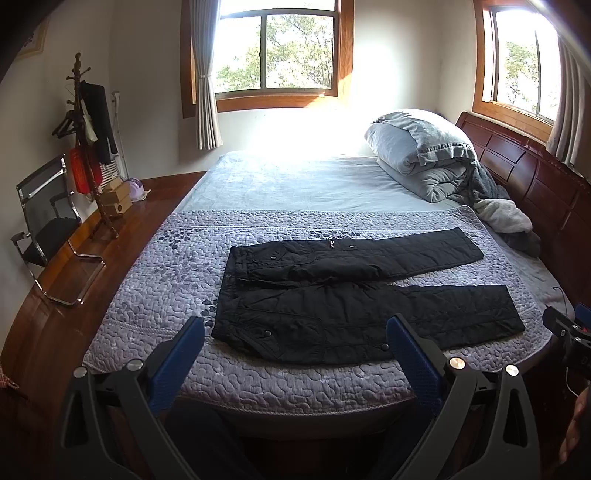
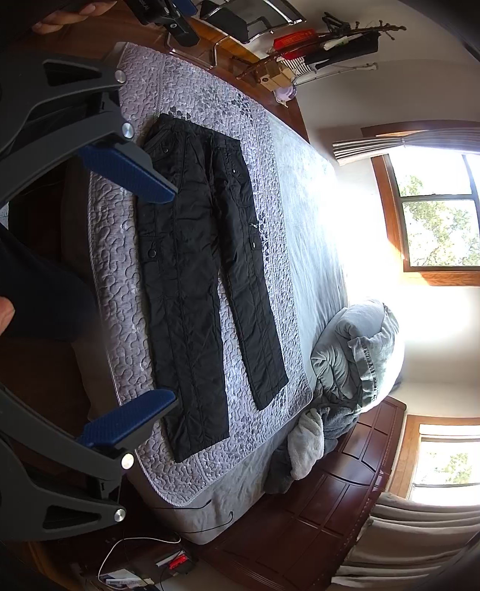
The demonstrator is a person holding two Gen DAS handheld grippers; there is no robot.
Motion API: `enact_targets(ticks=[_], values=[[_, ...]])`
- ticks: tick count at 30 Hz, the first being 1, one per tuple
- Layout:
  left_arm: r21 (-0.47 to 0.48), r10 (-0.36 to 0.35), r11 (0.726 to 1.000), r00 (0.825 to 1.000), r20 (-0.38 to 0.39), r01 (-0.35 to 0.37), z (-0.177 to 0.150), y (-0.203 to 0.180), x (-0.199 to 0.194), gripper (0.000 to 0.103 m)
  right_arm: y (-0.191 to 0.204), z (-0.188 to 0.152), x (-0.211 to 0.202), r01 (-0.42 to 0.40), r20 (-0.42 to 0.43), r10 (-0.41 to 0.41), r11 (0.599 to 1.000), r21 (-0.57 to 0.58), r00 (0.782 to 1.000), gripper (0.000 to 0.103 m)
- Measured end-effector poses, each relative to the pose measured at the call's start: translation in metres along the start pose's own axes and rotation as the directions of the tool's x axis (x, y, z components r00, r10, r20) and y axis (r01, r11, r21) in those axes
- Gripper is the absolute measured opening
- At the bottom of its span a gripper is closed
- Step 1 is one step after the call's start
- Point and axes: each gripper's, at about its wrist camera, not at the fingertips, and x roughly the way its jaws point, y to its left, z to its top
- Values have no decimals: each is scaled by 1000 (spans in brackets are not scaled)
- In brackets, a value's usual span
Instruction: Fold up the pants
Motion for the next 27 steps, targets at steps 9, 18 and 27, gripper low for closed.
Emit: enact_targets(ticks=[9, 18, 27], values=[[7, -28, 1000, 999, -17, 28, 2, 4, 14, 99, -5, 4, 8, -25, 47, 25, 1000, -13, 999, 101], [-77, -276, 961, 927, -255, 265, -15, 86, 162, 99, -63, -6, 125, -88, -43, 87, 996, -8, 995, 101], [-482, -447, 845, 800, -400, 231, -51, 200, 324, 99, -171, -42, 248, -104, -264, 178, 957, 272, 948, 101]])
